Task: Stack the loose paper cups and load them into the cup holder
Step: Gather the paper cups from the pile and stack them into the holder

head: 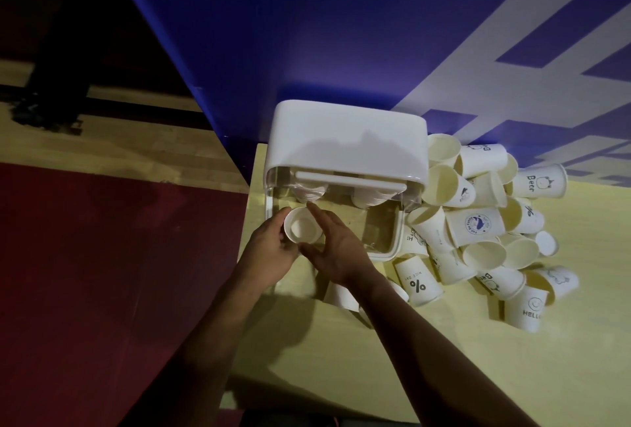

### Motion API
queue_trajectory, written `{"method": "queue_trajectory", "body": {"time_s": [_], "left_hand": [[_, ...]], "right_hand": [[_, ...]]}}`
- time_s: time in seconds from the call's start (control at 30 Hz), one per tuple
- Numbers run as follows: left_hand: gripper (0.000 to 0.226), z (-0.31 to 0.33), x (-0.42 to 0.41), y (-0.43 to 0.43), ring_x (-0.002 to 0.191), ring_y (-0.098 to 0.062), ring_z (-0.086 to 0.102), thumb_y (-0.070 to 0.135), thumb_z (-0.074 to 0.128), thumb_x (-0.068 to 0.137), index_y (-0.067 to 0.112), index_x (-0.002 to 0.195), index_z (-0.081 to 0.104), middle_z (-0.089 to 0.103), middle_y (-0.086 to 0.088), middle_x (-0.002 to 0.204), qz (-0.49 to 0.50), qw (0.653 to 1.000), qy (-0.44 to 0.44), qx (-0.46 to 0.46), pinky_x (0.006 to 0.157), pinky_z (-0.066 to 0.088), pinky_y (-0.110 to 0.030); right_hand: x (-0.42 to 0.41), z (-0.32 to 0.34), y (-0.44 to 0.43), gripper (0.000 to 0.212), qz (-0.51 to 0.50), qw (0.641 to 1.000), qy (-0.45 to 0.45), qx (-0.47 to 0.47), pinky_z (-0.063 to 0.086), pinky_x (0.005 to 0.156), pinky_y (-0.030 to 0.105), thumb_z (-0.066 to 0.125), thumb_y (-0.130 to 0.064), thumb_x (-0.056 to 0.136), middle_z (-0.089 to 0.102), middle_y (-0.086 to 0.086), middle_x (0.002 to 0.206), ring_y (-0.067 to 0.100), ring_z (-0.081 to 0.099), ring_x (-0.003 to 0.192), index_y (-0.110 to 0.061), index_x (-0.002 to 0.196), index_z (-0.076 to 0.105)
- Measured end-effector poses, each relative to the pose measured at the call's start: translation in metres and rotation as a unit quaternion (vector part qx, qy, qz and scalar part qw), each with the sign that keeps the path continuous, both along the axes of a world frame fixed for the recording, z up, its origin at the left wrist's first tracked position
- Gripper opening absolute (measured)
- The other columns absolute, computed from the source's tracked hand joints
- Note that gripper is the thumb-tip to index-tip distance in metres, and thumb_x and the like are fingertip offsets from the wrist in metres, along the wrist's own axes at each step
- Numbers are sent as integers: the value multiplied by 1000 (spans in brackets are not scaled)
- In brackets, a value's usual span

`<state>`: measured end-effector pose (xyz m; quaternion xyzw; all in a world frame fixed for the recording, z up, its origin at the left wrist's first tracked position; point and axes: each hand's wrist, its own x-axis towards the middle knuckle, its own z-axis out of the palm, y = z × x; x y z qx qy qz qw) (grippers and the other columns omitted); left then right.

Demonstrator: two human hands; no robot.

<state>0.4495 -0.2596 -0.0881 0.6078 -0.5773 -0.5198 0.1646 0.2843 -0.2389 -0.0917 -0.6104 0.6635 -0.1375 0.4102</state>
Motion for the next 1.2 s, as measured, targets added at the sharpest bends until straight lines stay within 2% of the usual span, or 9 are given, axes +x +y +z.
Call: {"method": "queue_trajectory", "body": {"time_s": [0.1, 0.27, 0.37, 0.43, 0.63, 0.93, 0.97, 1.1, 1.2], "left_hand": [[56, 1, -1, 2, 108, 0, 65, 6, 70, 89, 36, 135, 56, 67, 17, 119, 9, 1000, 2, -13, 95, 55, -29], [61, 4, -2, 11, 113, -4, 64, 10, 74, 88, 31, 140, 51, 65, 11, 128, 38, 998, -20, -56, 99, 54, -34], [55, 22, -12, 27, 112, -10, 60, 7, 69, 90, 17, 142, 54, 64, -3, 133, 87, 982, -80, -145, 93, 49, -29], [50, 41, -31, 43, 113, -13, 60, 6, 67, 91, 16, 139, 56, 63, -1, 132, 96, 978, -56, -179, 91, 48, -26], [47, 67, -146, 72, 117, -6, 57, 21, 67, 92, 30, 136, 52, 58, 13, 131, -94, 976, 19, -196, 89, 45, -17], [58, 64, -322, 90, 130, -16, 47, 35, 71, 85, 22, 139, 52, 52, 5, 143, -270, 933, -30, -236, 97, 49, -35], [59, 62, -338, 93, 132, -16, 45, 35, 72, 86, 22, 140, 51, 50, 6, 145, -279, 931, -39, -232, 99, 48, -35], [59, 48, -380, 103, 133, -15, 47, 32, 73, 86, 22, 140, 50, 49, 7, 144, -281, 935, -49, -211, 98, 50, -33], [57, 42, -395, 108, 135, -14, 45, 30, 71, 88, 22, 141, 50, 49, 6, 145, -263, 942, -59, -198, 99, 46, -29]], "right_hand": [[1, -2, -1, 88, 3, 1000, -3, 0, 45, 110, 36, 72, -37, 92, 41, 0, 159, 23, 46, 140, -30, 163, 21], [-7, 5, 13, 93, -37, 998, -9, -47, 49, 104, 37, 74, -53, 89, 47, 2, 155, 23, 50, 135, -28, 163, 24], [-26, 24, 39, 80, -103, 992, -20, -70, 49, 101, 33, 69, -54, 92, 51, 1, 151, 19, 53, 132, -23, 158, 37], [-45, 35, 62, 66, -147, 984, -21, -99, 48, 100, 26, 67, -50, 95, 57, -3, 143, 13, 57, 126, -22, 152, 47], [-133, 56, 132, 29, -348, 929, -48, -114, 53, 77, 19, 72, -30, 95, 67, -20, 113, 0, 65, 97, -37, 121, 64], [-273, 52, 213, 15, -482, 873, 2, -80, 48, 65, 13, 68, -21, 96, 71, -12, 98, 5, 66, 83, -27, 109, 69], [-287, 44, 221, 18, -497, 866, 12, -45, 49, 67, 17, 71, -27, 94, 69, -11, 100, 7, 66, 84, -24, 111, 68], [-318, 8, 237, 68, -495, 863, 19, 99, 50, 86, 35, 80, -50, 80, 61, 1, 122, 21, 59, 108, -13, 131, 56], [-329, -8, 222, 81, -487, 861, -26, 144, 50, 78, 36, 83, -57, 67, 63, 2, 116, 23, 61, 106, -13, 129, 54]]}}
